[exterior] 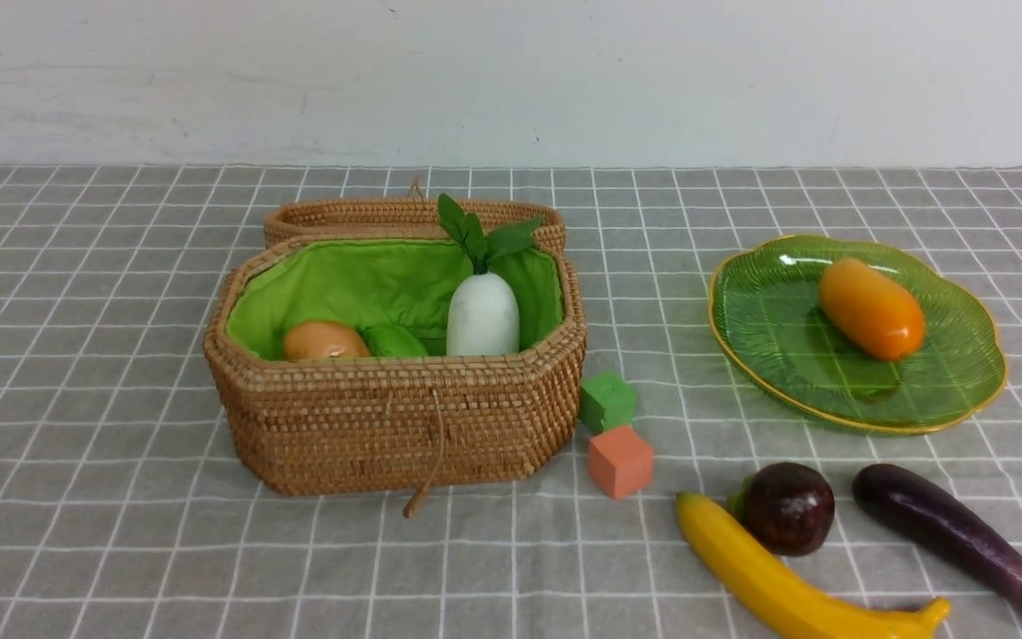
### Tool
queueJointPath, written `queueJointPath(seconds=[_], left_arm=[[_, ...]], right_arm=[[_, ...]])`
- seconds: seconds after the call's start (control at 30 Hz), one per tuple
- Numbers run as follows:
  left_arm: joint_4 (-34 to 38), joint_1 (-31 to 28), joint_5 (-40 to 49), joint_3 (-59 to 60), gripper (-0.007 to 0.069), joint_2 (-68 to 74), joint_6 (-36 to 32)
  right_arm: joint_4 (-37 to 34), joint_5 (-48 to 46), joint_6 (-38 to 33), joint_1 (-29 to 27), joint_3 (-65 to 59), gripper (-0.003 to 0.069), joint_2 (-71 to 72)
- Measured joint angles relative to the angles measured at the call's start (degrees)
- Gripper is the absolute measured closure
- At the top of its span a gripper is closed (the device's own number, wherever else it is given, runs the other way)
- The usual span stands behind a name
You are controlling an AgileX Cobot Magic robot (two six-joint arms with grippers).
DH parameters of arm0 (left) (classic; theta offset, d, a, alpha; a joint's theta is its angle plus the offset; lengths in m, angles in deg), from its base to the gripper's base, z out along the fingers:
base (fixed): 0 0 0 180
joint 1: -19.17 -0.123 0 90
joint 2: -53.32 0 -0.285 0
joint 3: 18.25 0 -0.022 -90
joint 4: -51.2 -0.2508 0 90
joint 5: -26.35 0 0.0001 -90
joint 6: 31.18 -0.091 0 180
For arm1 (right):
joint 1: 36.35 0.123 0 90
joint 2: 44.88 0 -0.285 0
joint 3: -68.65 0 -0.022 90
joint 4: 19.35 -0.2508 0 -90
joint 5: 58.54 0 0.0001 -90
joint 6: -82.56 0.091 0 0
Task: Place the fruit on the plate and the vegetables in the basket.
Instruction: Grab an eggplant with your right arm and place it in the basket on the left.
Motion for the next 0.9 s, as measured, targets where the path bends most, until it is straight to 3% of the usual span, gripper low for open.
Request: queueJointPath(seconds=[0.1, 0.23, 0.4, 0.63, 0.9], left_arm=[[-0.59, -2.84, -3.22, 5.06, 0.0637, -6.28, 0.0], [-0.79, -10.18, -12.08, 22.28, 0.0634, -21.96, 0.05], [3.75, -13.72, -16.39, 36.51, 0.0634, -23.57, 0.28], [8.46, -15.63, -13.45, 37.97, 0.0629, -23.57, 0.32], [8.38, -15.95, -13.45, 37.97, 0.0622, -23.57, 0.4]], right_arm=[[0.0, 0.0, 0.0, 0.0, 0.0, 0.0418, 0.0], [0.0, 0.0, 0.0, 0.0, 0.0, 0.0418, 0.0], [0.0, 0.05, 0.0, 0.0, 0.0, 0.0418, 0.05], [0.0, 0.05, 0.0, 0.0, 0.0, 0.0418, 0.05], [0.0, 0.05, 0.0, 0.0, 0.0, 0.0418, 0.05]])
